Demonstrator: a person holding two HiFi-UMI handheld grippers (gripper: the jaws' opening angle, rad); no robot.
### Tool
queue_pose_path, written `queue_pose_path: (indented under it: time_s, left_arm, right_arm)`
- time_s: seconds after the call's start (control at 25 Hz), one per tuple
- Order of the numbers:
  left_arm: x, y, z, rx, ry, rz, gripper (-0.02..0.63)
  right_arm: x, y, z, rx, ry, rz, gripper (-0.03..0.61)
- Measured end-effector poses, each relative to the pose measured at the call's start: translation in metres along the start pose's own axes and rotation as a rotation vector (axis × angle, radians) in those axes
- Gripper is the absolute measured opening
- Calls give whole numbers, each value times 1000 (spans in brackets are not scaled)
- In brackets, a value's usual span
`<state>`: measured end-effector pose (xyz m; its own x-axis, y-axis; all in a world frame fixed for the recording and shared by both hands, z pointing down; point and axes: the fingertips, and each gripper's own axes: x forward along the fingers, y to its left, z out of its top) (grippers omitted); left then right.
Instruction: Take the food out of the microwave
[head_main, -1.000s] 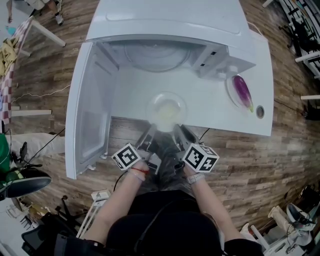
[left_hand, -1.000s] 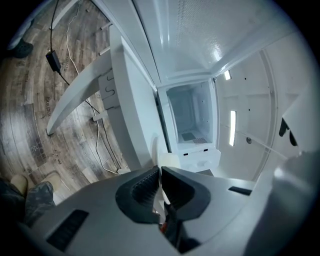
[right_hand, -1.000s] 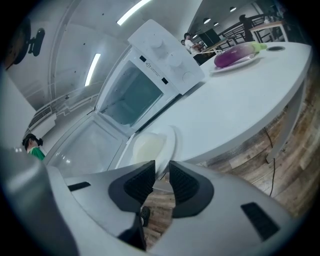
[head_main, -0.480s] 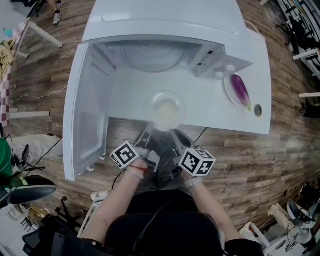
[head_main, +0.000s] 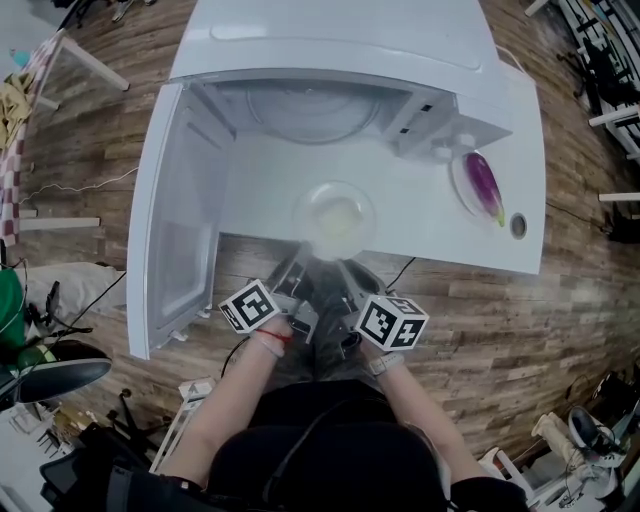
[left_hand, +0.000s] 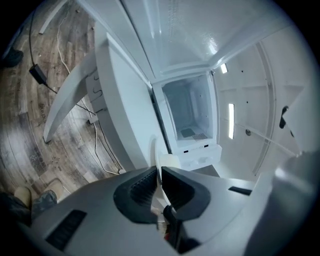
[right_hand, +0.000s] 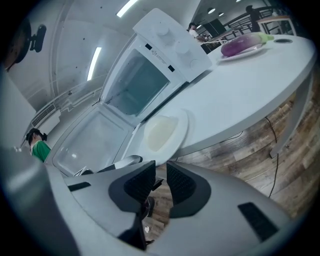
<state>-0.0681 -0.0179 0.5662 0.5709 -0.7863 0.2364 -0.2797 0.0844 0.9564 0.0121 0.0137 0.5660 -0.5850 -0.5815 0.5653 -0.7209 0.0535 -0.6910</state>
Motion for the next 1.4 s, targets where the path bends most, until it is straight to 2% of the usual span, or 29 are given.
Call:
queue_pose_path:
  time_s: [0.24,0.36,0.48,0.6,0.8,0.88,1.0,1.16,1.4]
  left_arm:
    - [-4,-1,3,35,-1,6,26]
    - [-7,-3,3,79,11,14,28]
    - [-10,-5,1,176,45,44,28]
    - [-14,-9,-4,308,84,69,26]
    - [-17,-24,-18,531,169,38,25]
    - [-17,-28,-20,567,179,30,18]
    - [-16,-34,-18,574,183,13,11]
    - [-17,-53,-11,588,173,-41,9]
    - [-17,-81,2,652,139,-96,9]
  right_arm:
    - [3,0,1,19,-5,9,84]
    - [5,1,2,29,-8,15,84]
    - [8,2,4,32,-15,18,84]
    - [11,3,6,31,-22,25,84]
    - [9,2,3,22,-18,26,84]
    - [6,1,1,21,-9,25,84]
    - [-1,4,0,9,1,36,83]
    - [-13,20,10,-87,-24,70,50]
    - [-29,53,37,-361,-105,101,23]
